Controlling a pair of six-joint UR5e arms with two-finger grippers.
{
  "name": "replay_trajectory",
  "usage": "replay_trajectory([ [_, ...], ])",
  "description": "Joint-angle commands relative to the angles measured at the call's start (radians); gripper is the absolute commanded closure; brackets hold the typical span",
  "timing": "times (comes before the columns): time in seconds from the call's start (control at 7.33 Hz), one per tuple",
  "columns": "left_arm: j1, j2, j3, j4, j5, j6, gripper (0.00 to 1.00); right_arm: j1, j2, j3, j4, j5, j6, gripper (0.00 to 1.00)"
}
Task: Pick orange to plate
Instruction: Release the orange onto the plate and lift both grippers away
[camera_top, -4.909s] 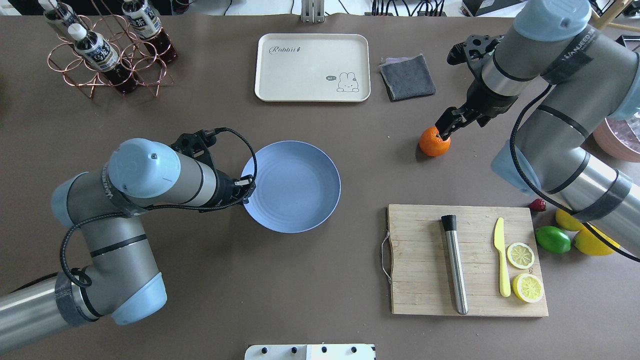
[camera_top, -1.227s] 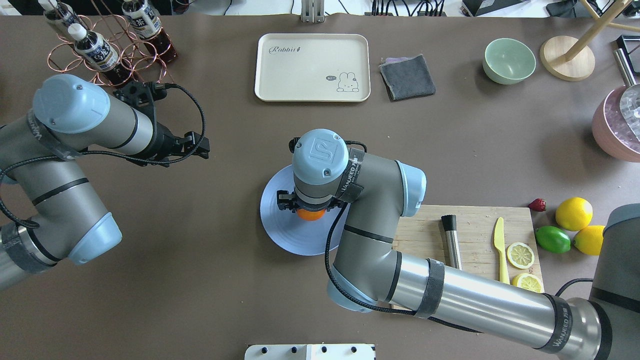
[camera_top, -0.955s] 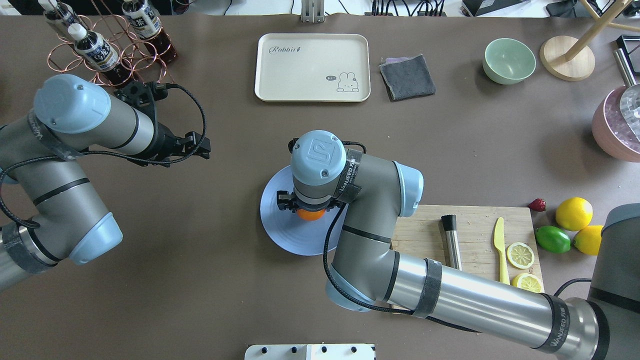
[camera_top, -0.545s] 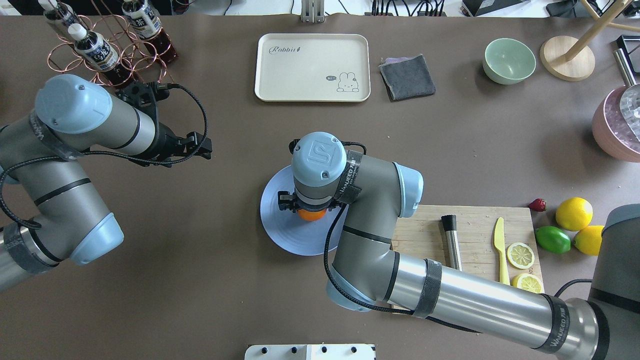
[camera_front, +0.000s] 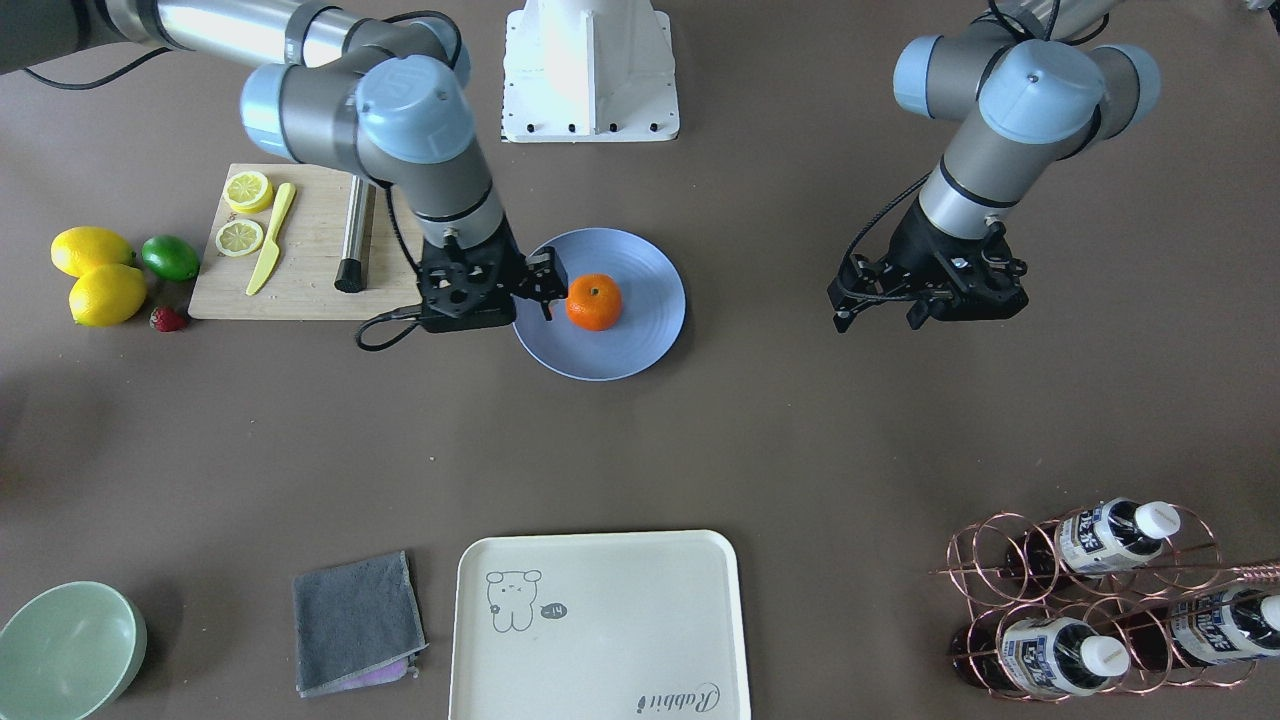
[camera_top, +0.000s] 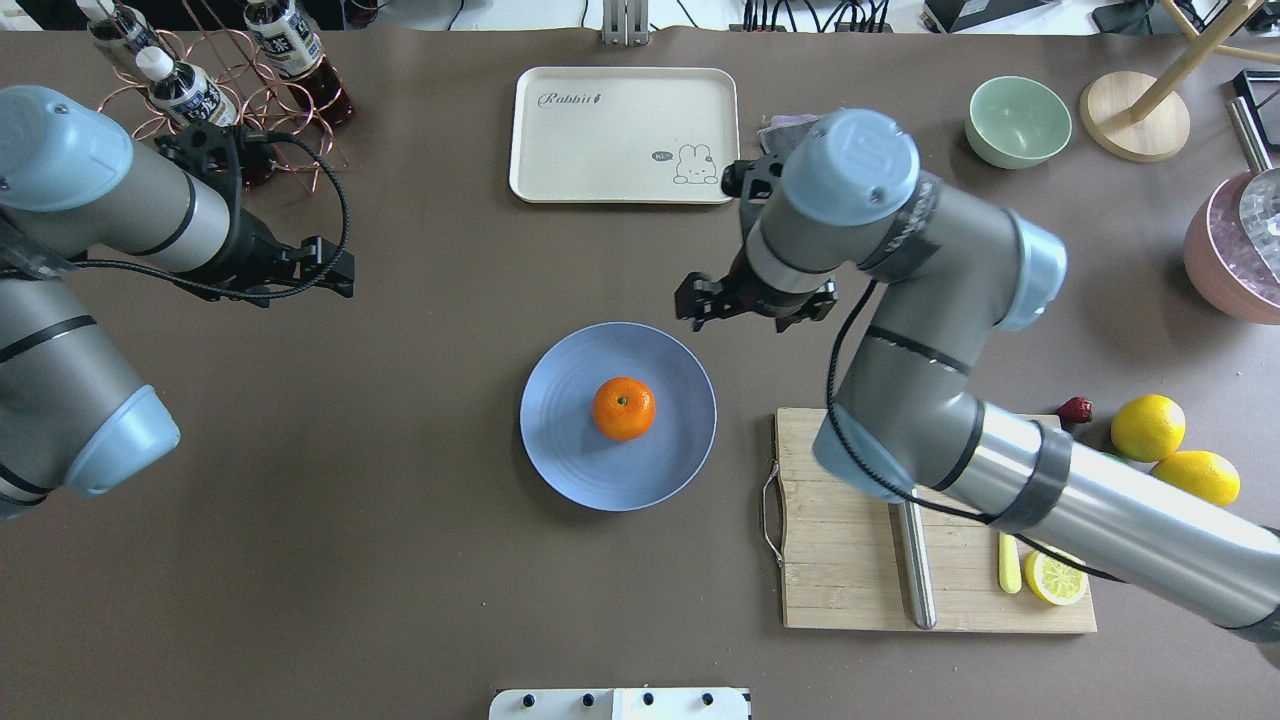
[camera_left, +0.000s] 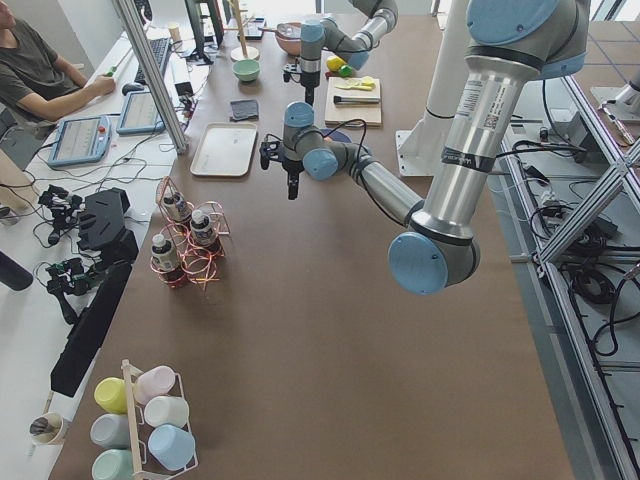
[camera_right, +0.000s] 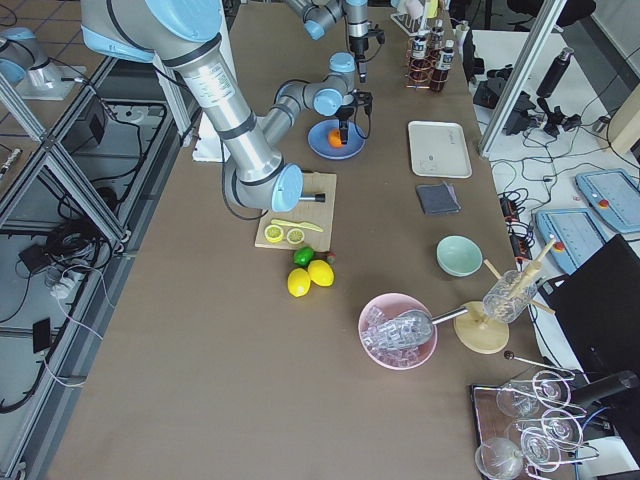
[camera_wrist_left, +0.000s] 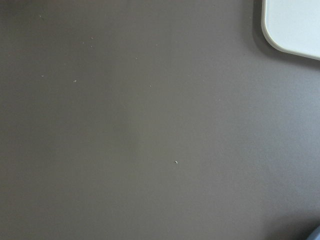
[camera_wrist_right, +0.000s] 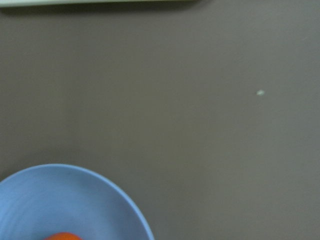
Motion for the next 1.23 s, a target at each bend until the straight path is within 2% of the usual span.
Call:
replay_trajectory([
  [0.0, -0.134, 0.106, -0.049, 0.079, -0.069, 0.255, 0.03, 0.238, -0.223, 0.094, -0.001, 0.157, -0.306, 0.00],
  [0.41, -0.485, 0.355, -0.004, 0.078, -0.305, 0.828, 0.03, 0.527, -0.553, 0.075, 0.000, 0.196, -0.902, 0.00],
  [0.55, -0.542, 0.418, 0.027, 0.078, -0.306, 0.997, 0.03, 0.652, -0.631, 0.063, 0.001, 0.238, -1.010, 0.00],
  [0.68, -0.569, 0.477, 0.041, 0.069, -0.309, 1.061, 0.03, 0.758, -0.681, 0.054, -0.001, 0.249, -1.083, 0.00],
  [0.82, -0.589, 0.480, 0.058, 0.072, -0.309, 1.043, 0.03, 0.809, -0.699, 0.010, -0.001, 0.249, -1.168, 0.00],
  [1.09, -0.598, 0.476, 0.084, 0.067, -0.306, 1.024, 0.03, 0.824, -0.706, -0.030, -0.001, 0.249, -1.198, 0.00],
])
